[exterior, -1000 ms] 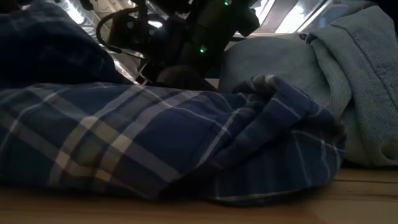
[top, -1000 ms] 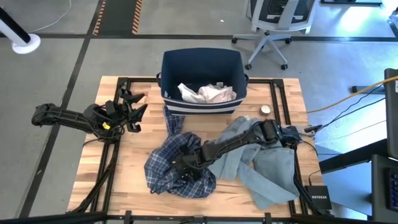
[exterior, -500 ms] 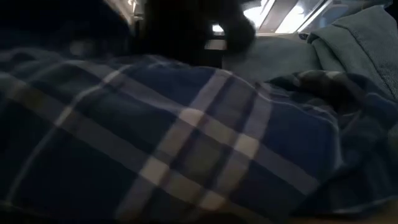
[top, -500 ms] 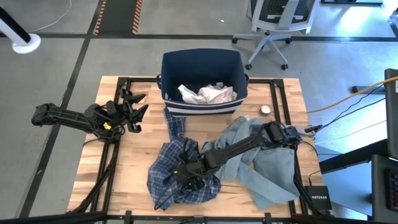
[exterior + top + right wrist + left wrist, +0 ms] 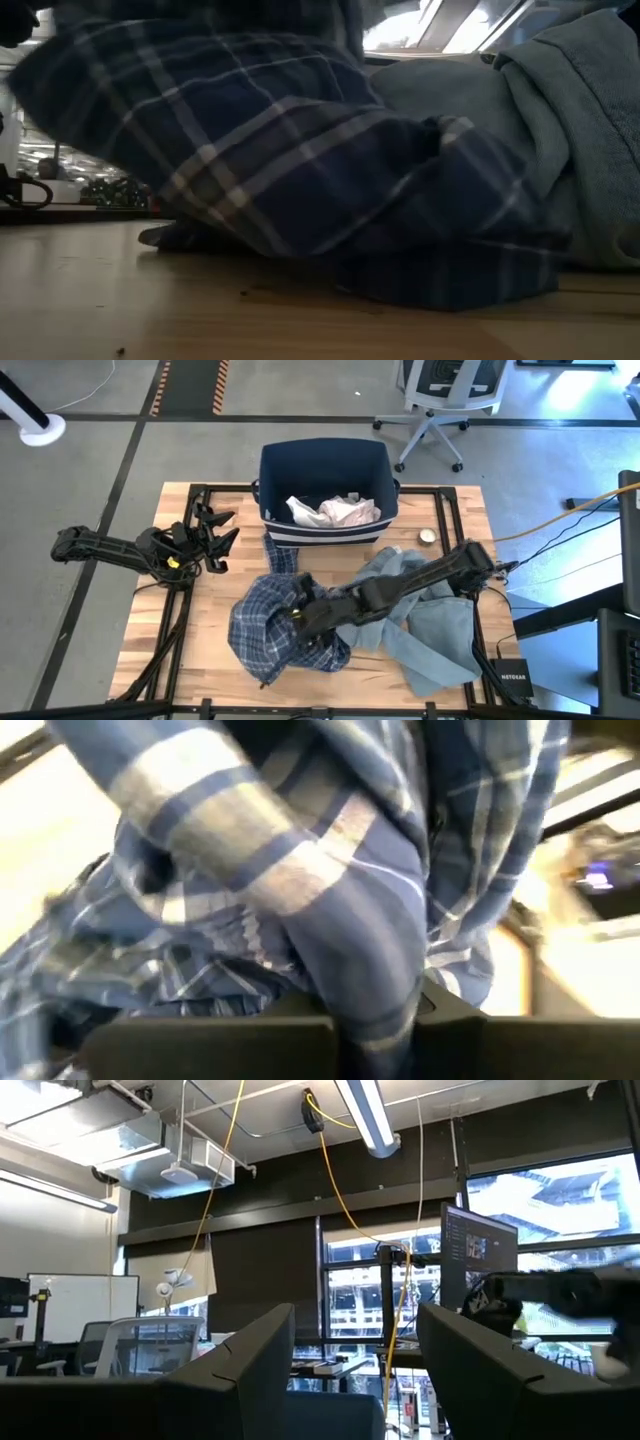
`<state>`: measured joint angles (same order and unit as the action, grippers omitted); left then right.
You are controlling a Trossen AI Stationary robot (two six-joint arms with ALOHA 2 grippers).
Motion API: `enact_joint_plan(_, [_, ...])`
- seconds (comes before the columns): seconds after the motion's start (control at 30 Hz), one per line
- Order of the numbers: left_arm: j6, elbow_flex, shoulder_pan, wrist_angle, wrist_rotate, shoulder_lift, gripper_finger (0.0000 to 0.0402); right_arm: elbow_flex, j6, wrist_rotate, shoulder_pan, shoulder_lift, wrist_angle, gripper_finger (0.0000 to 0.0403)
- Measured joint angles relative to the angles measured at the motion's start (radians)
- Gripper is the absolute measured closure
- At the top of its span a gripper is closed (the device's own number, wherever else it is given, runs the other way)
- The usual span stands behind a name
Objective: Sort clothes
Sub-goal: Put the blue long sleeve shirt into the blue laundry bin
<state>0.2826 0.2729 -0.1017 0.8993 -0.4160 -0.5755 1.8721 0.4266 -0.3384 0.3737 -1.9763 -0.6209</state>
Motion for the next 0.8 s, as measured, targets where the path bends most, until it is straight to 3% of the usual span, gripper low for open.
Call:
enact_joint_plan(0.53, [0.006,0.0,0.0,0.002,0.0,0.0,0.0194,0.0,0.159,-0.395,-0.018,0.309,0.027,0.0383])
enact_joint_plan(0.8, [0.008,0.0,0.0,0.002,0.0,0.0,0.0194,0.0,0.335,-0.459,-0.133,0.431,0.242,0.0384])
